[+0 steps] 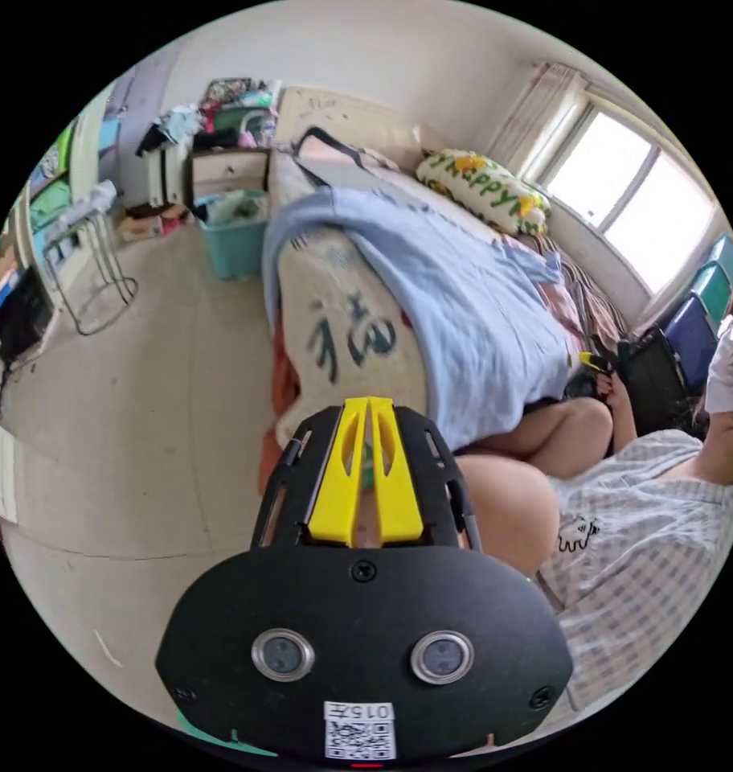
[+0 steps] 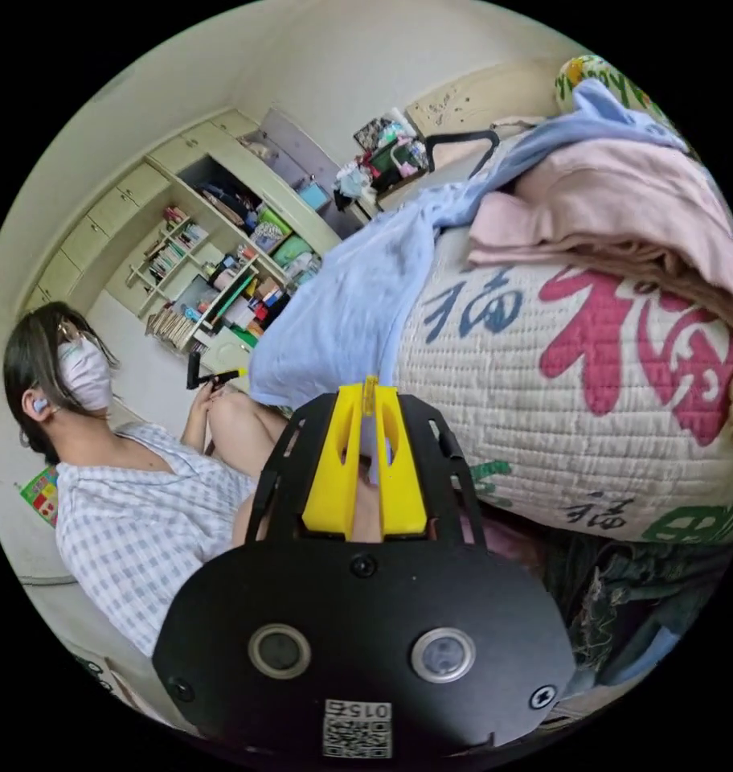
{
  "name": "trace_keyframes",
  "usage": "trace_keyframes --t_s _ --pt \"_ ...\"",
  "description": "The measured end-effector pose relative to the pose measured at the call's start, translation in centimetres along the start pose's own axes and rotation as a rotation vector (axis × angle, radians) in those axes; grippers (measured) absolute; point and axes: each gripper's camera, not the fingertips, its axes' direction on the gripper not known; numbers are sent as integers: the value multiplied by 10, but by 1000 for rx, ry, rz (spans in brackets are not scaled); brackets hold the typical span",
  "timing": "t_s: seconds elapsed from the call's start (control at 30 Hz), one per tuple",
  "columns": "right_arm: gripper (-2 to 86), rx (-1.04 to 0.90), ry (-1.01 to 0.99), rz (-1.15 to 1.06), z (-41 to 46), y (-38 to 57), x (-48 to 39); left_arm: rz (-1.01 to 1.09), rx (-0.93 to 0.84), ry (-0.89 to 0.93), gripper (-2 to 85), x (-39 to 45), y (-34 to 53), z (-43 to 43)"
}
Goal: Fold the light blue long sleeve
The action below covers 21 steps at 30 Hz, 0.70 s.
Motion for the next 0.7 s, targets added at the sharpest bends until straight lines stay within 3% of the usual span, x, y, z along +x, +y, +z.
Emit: trace_keyframes --t_s 0.07,0.2,0.37,0.47,0.7 --pt "48 -19 178 -93 4 -42 -20 125 135 -94 27 22 -52 -15" --pt "74 -26 279 -246 40 -128 -47 249 234 -182 78 53 -150 15" --pt "92 -79 333 -245 123 -264 -42 295 91 -186 82 77 -287 131" --pt "99 -107 429 -209 169 -321 -29 268 69 -311 72 79 -330 190" --pt "105 -266 556 -164 252 -390 1 232 -71 -320 80 70 -377 285"
